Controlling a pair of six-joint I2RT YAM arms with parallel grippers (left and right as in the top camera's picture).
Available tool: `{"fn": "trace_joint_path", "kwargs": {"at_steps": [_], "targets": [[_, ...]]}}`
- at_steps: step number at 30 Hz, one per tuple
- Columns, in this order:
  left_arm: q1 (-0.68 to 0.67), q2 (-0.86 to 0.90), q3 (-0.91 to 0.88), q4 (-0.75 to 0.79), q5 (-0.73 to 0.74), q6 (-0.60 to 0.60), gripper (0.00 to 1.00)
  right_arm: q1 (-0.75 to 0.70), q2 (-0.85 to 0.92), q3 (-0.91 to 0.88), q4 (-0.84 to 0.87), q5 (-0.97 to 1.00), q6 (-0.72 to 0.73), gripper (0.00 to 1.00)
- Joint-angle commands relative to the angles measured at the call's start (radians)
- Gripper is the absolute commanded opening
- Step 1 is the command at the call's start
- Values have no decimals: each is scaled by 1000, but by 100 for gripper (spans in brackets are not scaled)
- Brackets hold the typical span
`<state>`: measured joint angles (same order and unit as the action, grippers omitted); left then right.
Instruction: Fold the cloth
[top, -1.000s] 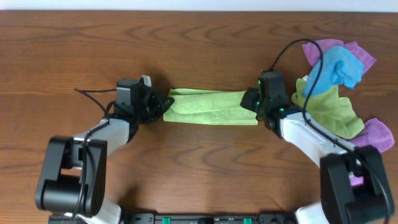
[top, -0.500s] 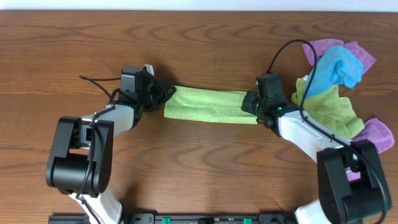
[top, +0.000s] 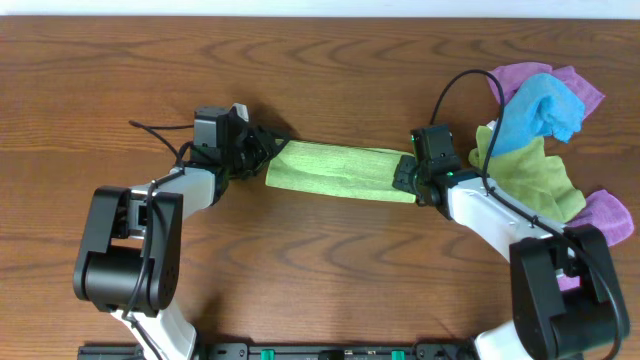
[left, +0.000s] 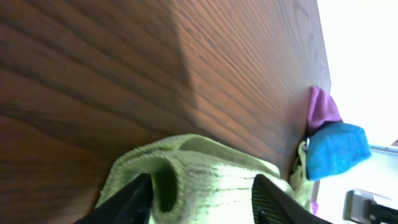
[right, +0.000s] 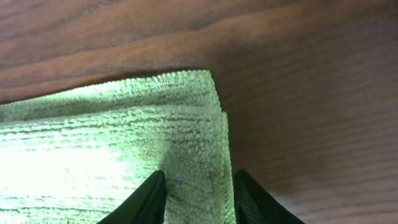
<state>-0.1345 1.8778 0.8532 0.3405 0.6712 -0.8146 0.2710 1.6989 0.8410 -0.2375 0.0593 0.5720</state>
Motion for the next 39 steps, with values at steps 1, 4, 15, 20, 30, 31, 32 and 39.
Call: {"fn": "trace_joint_path", "kwargs": {"at_steps": [1,4,15,20,30,31,32,39], "targets": [[5,9,22,-2,24,2,56,-11,-5,15,-8,-34,-5,38],[3,9,22,-3,-13,2,59,-10,-13,15,-14,-96,-5,39],[16,9,22,-23,-47,30,66,-9,-195,16,-230,-124,-1,39],[14,9,22,-23,-89,29,68,-9,-285,16,-201,-124,0,37],[-25,9,22,-23,-126,21,69,-8,-101,15,29,-132,83,1],[-25,9,22,-22,-126,22,70,-8,-79,15,50,-145,87,1],[-24,9,22,-22,-126,21,70,-8,-59,15,64,-156,90,1],[-24,9,22,-21,-129,21,70,-8,22,15,69,-161,116,1]]}}
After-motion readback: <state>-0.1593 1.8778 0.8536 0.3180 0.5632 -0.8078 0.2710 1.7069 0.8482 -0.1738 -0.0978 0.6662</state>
